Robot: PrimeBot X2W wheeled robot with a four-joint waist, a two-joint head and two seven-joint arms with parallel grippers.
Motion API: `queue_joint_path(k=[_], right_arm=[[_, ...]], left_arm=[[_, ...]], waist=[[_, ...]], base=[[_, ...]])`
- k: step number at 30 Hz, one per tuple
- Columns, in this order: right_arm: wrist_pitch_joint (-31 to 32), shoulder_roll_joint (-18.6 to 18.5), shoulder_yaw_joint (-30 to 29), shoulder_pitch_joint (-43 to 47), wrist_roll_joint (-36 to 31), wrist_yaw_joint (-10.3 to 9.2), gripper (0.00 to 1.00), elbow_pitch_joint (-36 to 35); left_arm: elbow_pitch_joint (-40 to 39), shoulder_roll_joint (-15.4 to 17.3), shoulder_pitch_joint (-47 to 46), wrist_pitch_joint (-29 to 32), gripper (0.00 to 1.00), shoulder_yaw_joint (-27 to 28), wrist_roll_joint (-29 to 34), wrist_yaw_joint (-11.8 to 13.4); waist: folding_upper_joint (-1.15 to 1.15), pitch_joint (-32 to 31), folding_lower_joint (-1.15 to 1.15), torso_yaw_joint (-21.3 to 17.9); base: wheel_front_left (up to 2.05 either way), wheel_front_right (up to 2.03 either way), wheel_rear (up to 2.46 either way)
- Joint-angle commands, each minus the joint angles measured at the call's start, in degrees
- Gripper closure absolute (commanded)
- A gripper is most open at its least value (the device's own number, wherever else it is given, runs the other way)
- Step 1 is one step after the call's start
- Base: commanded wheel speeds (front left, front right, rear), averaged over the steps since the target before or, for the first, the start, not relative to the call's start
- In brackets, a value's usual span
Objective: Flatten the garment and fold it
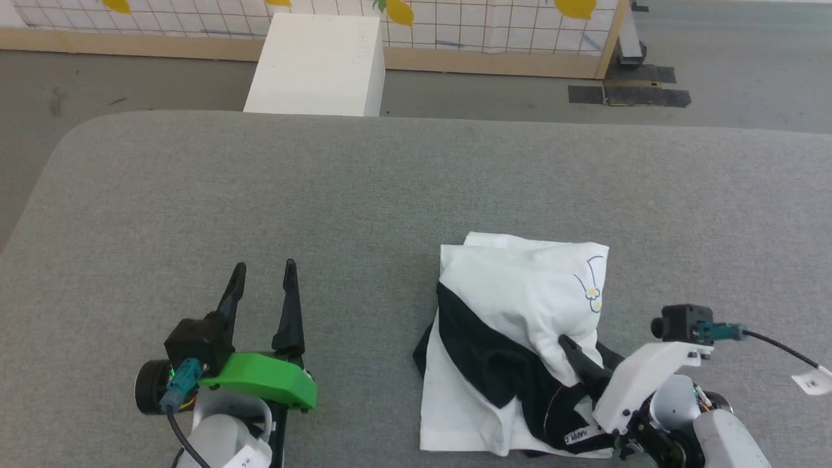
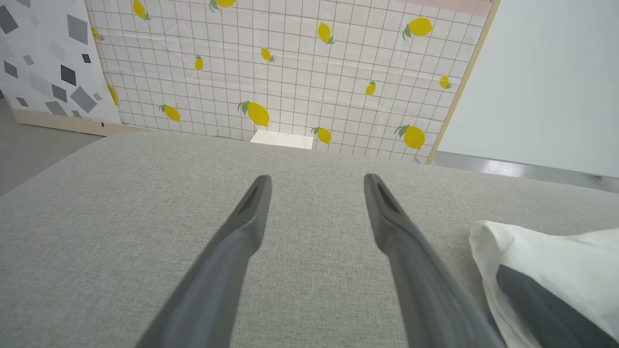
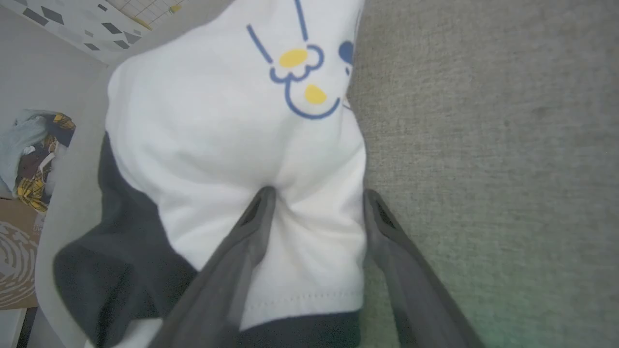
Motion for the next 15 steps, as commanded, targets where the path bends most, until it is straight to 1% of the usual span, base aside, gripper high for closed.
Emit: queue_joint_path(k=[1, 2, 6, 11, 13, 15], right_arm=[[1.0, 0.1, 0.8, -0.9, 0.2, -0.08, 0.9, 0.7], [1.7, 0.1, 1.3, -1.2, 0.2, -0.08, 1.0, 0.6], [3.6, 0.1, 2.3, -2.7, -3.9, -0.08, 1.0, -1.5], [8.7, -0.2, 2.6, -5.1, -15.8, -0.08, 1.0, -9.2], [11.4, -2.0, 3.8, -6.0, -19.5, -0.08, 1.0, -12.6], [13.9, -5.1, 5.1, -7.0, -21.9, -0.08, 1.0, -15.4]], left_arm=[[0.1, -0.2, 0.3, -0.3, 0.0, 0.0, -0.1, -0.1], [0.1, -0.2, 0.4, -0.3, 0.0, 0.1, -0.1, -0.1], [-0.2, -0.2, 1.1, -0.3, 0.0, 0.9, 0.0, 0.2], [-1.1, -0.2, 1.5, -0.3, 0.0, 1.7, 0.6, 0.2], [-1.6, -0.2, 1.4, -0.3, 0.0, 1.9, 0.9, 0.1], [-2.4, -0.2, 1.1, -0.3, 0.0, 2.0, 1.3, 0.1]], waist=[[0.0, -0.1, 0.0, 0.1], [0.0, -0.2, 0.0, 0.0], [0.0, -0.3, 0.0, -1.2], [0.0, -0.1, 0.0, -4.6], [0.0, 0.3, 0.0, -6.4], [0.0, 1.1, 0.0, -8.3]], base=[[0.0, 0.0, 0.0], [0.0, 0.0, 0.0], [0.0, 0.0, 0.0], [0.0, 0.0, 0.0], [0.0, 0.0, 0.0], [0.0, 0.0, 0.0]])
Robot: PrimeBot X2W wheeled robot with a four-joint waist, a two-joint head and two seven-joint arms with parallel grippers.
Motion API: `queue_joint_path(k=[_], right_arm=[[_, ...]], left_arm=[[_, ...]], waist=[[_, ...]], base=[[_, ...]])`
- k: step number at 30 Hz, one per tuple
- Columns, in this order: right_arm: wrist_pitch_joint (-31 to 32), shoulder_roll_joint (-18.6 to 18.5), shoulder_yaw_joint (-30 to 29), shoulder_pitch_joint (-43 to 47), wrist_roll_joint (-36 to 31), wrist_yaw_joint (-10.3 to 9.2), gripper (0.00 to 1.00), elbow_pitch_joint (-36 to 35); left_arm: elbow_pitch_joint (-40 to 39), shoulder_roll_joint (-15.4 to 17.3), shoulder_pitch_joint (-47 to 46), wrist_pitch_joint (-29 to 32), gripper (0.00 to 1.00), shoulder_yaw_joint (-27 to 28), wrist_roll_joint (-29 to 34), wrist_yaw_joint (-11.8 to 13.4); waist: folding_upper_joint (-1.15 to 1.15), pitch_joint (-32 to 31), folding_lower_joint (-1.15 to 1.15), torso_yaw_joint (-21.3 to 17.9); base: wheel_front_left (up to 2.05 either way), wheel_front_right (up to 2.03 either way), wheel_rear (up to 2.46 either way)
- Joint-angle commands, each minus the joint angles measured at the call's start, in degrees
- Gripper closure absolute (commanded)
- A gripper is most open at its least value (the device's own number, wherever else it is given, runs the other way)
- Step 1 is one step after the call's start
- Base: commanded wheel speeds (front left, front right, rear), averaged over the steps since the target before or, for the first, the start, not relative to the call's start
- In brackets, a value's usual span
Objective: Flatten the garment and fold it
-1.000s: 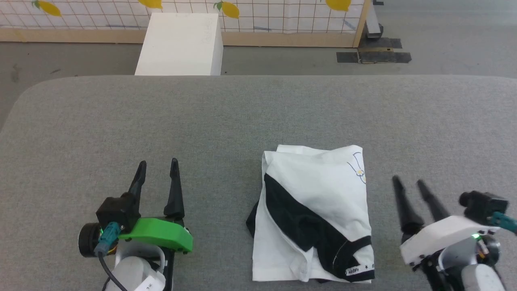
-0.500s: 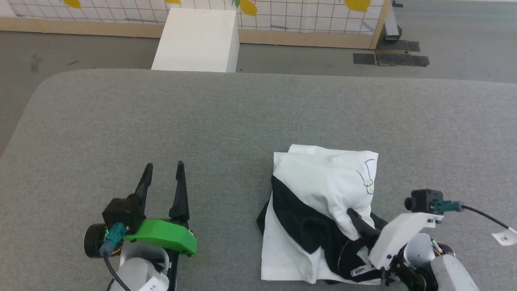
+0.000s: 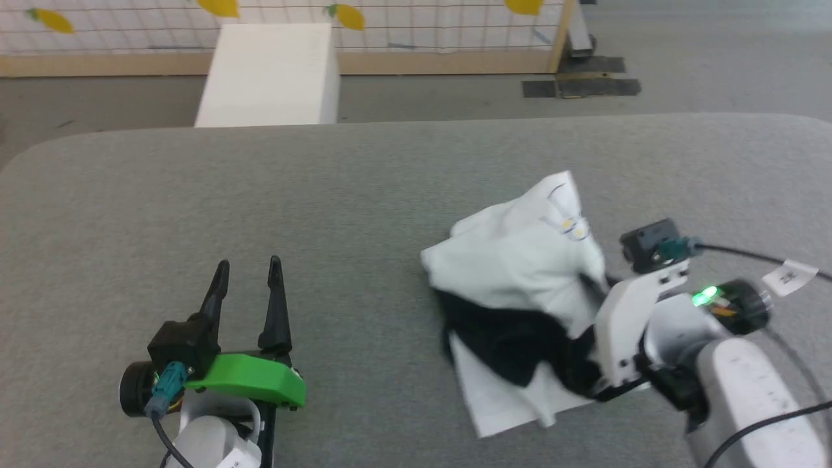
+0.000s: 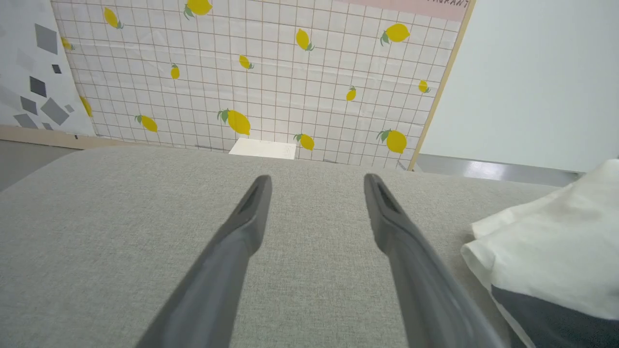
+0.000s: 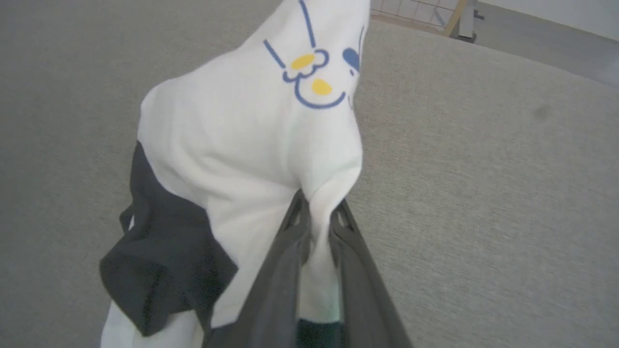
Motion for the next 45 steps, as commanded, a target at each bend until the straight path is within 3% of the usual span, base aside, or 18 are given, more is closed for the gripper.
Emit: queue_joint_path(k=[1, 6, 13, 22, 30, 37, 38, 39, 40, 45], right_arm=[[1.5, -2.9, 0.6, -1.4, -1.0, -0.11, 1.0, -1.5], [4.4, -11.2, 1.5, -4.7, -1.9, -0.11, 1.0, -2.6], [0.7, -19.3, -0.4, -11.0, -4.1, -0.11, 1.0, 4.3], [-7.6, -21.1, -6.5, -18.9, -10.5, -0.11, 1.0, 16.0], [-19.1, -20.3, -14.9, -26.4, -16.7, -0.11, 1.0, 26.5], [-23.2, -18.7, -21.4, -29.6, -21.5, -0.11, 1.0, 33.9], [-23.8, -18.6, -22.1, -29.8, -22.1, -0.11, 0.81, 34.4], [-24.9, -18.4, -22.8, -30.0, -22.7, -0.11, 0.28, 34.7], [-25.7, -18.4, -23.4, -30.1, -23.2, -0.11, 0.0, 35.1], [-31.1, -18.2, -26.4, -29.5, -24.3, -0.11, 0.0, 36.6]], left_arm=[[-0.8, -0.2, -0.2, -0.2, 0.0, 0.1, 0.9, 0.0], [-2.8, -0.2, -2.2, -0.2, 0.0, -0.1, 2.2, 0.1], [-4.8, 0.5, -7.6, -0.2, 0.0, -0.9, 5.1, -0.4], [-5.3, 3.5, -12.9, 0.0, 0.0, -1.3, 7.4, -1.0], [-7.0, 5.6, -15.4, 1.7, 0.0, -1.3, 8.3, -0.8], [-7.2, 5.6, -15.0, 1.9, 0.0, -1.8, 8.2, -0.4], [-7.1, 5.6, -14.8, 1.9, 0.0, -1.8, 8.0, -0.3], [-6.8, 5.5, -14.6, 1.8, 0.0, -1.8, 7.8, -0.3], [-6.6, 5.3, -14.4, 1.7, 0.0, -1.8, 7.6, -0.2], [-4.5, 4.0, -12.6, 0.7, 0.0, -2.1, 6.3, 0.2]], waist=[[0.0, 1.7, 0.0, -4.2], [0.0, 5.3, 0.0, -10.1], [0.0, 12.8, 0.0, -17.4], [0.0, 20.9, 0.0, -20.7], [0.0, 25.5, 0.0, -19.1], [0.0, 25.3, 0.0, -16.9], [0.0, 25.0, 0.0, -16.7], [0.0, 24.5, 0.0, -16.3], [0.0, 24.0, 0.0, -16.0], [0.0, 19.2, 0.0, -14.2]], base=[[0.0, 0.0, 0.0], [0.0, 0.0, 0.0], [0.0, 0.0, 0.0], [0.0, 0.0, 0.0], [0.0, 0.0, 0.0], [0.0, 0.0, 0.0], [0.0, 0.0, 0.0], [0.0, 0.0, 0.0], [0.0, 0.0, 0.0], [0.0, 0.0, 0.0]])
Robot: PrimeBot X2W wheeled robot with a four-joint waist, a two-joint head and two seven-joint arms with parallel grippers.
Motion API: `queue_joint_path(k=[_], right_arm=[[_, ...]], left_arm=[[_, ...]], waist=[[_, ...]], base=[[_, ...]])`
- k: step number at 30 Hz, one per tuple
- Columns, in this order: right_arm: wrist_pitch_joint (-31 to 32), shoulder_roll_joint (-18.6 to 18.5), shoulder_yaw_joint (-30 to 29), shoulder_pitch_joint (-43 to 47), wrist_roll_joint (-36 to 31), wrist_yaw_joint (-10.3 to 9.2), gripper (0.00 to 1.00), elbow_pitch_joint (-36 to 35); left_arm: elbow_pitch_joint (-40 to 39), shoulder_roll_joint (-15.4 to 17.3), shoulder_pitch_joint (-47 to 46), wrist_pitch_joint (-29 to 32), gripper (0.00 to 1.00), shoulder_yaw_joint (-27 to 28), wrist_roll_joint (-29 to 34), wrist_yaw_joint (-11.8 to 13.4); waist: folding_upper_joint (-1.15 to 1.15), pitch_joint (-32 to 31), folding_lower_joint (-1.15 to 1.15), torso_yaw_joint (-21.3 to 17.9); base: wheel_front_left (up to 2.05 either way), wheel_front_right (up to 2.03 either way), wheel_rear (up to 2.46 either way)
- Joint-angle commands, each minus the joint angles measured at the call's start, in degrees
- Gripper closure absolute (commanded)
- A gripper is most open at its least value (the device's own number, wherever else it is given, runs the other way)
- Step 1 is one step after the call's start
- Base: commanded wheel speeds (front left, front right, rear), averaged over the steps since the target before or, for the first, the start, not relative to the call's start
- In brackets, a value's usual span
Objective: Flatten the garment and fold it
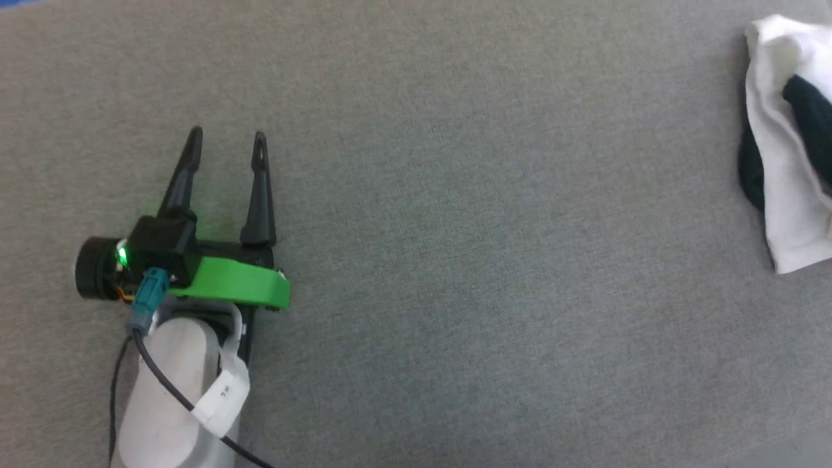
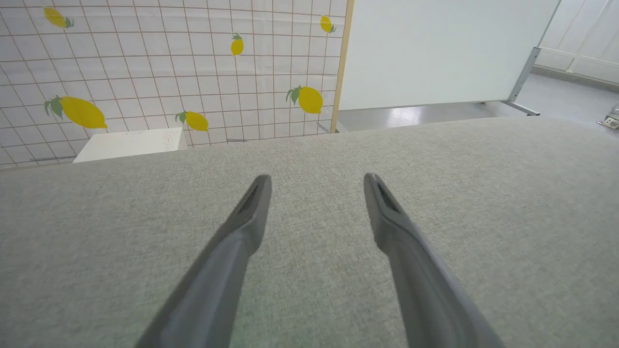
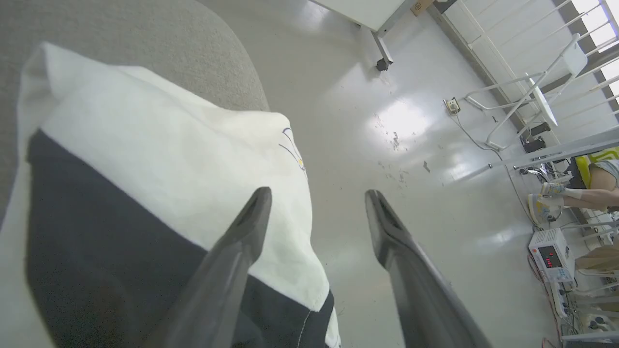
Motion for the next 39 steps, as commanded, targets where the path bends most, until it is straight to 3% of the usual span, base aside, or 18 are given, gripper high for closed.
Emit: queue_joint_path(k=[1, 10, 23, 29, 39], right_arm=[[-1.8, 0.4, -0.5, 0.1, 0.1, -0.11, 0.0, 0.1], [-11.2, 3.7, -0.2, 8.4, 8.1, -0.11, 0.0, -6.6], [-12.7, 15.0, 5.2, 31.3, 21.0, -0.11, 0.0, -35.8], [-11.9, 18.9, 8.0, 38.0, 21.8, -0.11, 0.0, -41.0], [-12.6, 22.0, 10.6, 45.0, 20.0, -0.11, 0.0, -42.6]], left_arm=[[0.7, -0.3, 1.3, -0.5, 0.0, 0.0, -0.5, 0.3], [4.8, -2.5, 6.6, -1.2, 0.0, 0.1, -3.6, 1.0], [7.0, -3.7, 11.7, -1.2, 0.0, -0.1, -6.7, 0.0], [8.1, -4.0, 12.7, -1.2, 0.0, -0.4, -7.6, -0.3], [9.8, -4.2, 13.7, -1.2, 0.0, -1.4, -8.1, -0.4]], waist=[[0.0, -4.9, -0.01, 2.4], [0.0, -17.1, -0.01, 7.6], [0.0, -26.3, -0.01, 14.9], [0.0, -27.6, -0.01, 16.8], [0.0, -29.0, -0.01, 19.8]], base=[[0.0, 0.0, 0.0], [0.0, 0.0, 0.0], [0.0, 0.0, 0.0], [0.0, 0.0, 0.0], [0.0, 0.0, 0.0]])
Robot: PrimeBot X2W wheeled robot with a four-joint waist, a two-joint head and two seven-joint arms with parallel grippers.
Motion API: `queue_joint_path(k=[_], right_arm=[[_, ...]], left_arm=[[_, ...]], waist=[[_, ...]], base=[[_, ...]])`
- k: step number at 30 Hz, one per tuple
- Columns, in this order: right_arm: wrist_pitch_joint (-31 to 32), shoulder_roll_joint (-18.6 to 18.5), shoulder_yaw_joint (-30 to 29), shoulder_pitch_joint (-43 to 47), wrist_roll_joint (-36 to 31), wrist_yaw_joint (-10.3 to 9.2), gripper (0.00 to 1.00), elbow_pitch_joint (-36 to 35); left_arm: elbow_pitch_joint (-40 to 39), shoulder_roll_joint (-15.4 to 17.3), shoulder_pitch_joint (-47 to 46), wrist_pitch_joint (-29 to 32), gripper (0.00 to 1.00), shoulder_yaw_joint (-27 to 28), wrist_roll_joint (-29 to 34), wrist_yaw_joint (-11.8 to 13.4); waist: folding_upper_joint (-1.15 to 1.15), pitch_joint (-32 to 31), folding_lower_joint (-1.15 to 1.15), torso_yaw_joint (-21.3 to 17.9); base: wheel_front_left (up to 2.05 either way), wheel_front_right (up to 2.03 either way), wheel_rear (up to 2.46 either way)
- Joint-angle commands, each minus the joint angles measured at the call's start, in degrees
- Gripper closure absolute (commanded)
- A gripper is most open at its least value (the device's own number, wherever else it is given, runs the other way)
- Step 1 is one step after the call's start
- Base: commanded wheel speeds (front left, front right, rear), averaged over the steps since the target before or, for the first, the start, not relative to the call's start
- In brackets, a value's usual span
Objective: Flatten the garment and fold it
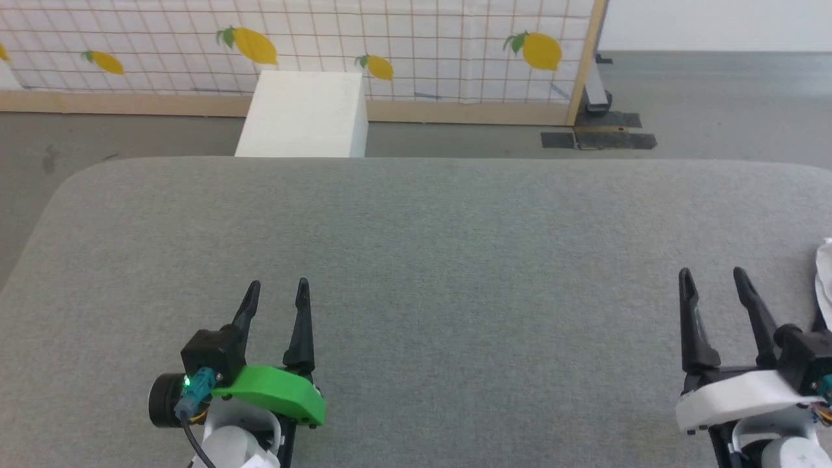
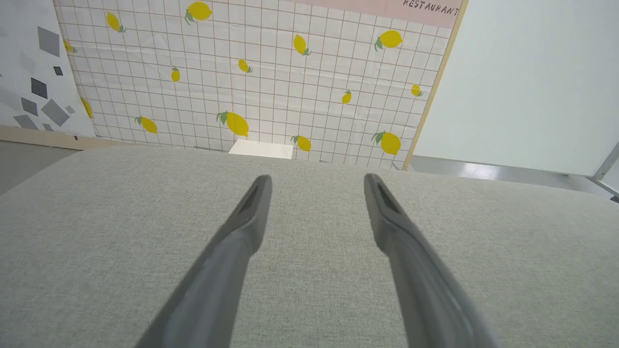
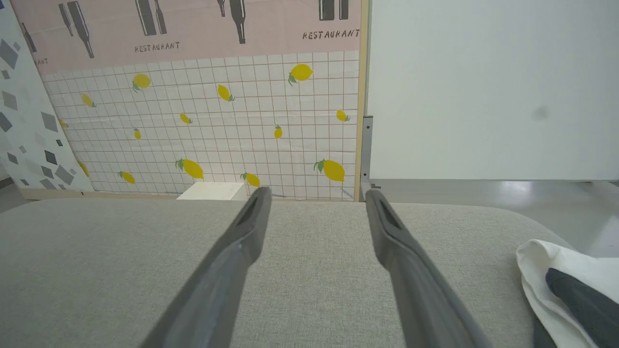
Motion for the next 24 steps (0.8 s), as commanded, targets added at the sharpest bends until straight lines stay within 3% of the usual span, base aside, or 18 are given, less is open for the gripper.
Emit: queue_joint_path(k=[1, 14, 15, 24], right_arm=[[-0.4, 0.5, 0.2, 1.1, -0.5, -0.09, 0.0, -0.6], [-0.4, 1.0, 1.2, 2.2, 0.5, -0.09, 0.0, -0.7], [-0.1, 0.8, 1.2, 1.7, 0.1, 0.0, 1.0, -0.8], [-0.1, 0.8, 1.1, 1.7, 0.1, 0.01, 1.0, -0.8]], left_arm=[[0.1, -0.3, 0.8, -0.2, 0.0, 0.0, -0.5, -0.2], [0.7, -0.3, 1.7, -0.2, 0.0, -0.7, -1.4, 0.4], [0.6, 0.0, 1.1, 0.0, 1.0, -0.5, -0.8, 0.3], [0.6, 0.0, 1.1, 0.1, 1.0, -0.4, -0.7, 0.3]], waist=[[0.0, -0.8, 0.01, 1.1], [0.0, -0.8, 0.01, 0.9], [0.0, -0.8, 0.01, 0.9], [0.0, -0.9, 0.01, 0.9]], base=[[0.0, 0.0, 0.0], [0.0, 0.0, 0.0], [0.0, 0.0, 0.0], [0.0, 0.0, 0.0]])
